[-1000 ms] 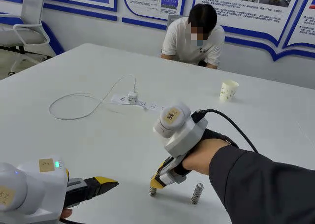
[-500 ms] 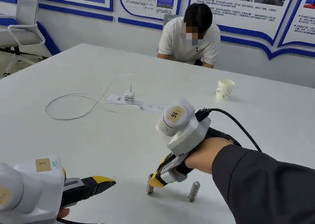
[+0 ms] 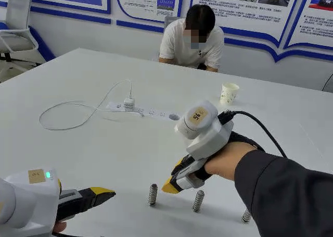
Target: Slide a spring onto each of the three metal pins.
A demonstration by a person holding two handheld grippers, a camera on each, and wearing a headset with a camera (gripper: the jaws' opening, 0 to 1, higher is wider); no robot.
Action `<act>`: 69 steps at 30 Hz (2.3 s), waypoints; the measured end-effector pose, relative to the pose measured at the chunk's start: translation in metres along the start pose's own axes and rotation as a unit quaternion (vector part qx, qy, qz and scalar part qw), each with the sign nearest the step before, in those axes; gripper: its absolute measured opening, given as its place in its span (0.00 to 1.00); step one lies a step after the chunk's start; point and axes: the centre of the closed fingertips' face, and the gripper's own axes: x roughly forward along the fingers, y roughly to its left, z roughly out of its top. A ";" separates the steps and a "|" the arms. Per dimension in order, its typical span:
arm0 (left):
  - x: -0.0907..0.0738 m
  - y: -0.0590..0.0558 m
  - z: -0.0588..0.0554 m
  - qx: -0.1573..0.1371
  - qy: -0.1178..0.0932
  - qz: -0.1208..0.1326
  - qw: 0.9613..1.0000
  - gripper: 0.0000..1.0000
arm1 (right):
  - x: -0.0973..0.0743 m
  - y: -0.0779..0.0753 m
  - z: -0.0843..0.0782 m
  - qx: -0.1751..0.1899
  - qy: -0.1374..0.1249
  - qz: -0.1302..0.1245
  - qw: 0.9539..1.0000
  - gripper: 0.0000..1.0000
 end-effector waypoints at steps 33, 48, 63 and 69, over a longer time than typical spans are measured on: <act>0.001 -0.001 0.001 0.000 0.004 -0.001 1.000 0.73 | -0.062 -0.028 -0.048 0.055 -0.063 -0.067 0.994 0.33; -0.001 0.007 0.003 0.002 0.002 0.007 1.000 0.73 | -0.088 -0.036 -0.078 0.093 -0.111 -0.101 0.984 0.39; 0.002 0.008 0.008 0.009 0.005 0.005 1.000 0.74 | -0.116 -0.039 -0.105 0.108 -0.162 -0.124 0.973 0.49; 0.002 0.009 0.009 0.011 0.007 0.006 1.000 0.74 | -0.122 -0.036 -0.118 0.111 -0.172 -0.128 0.970 0.51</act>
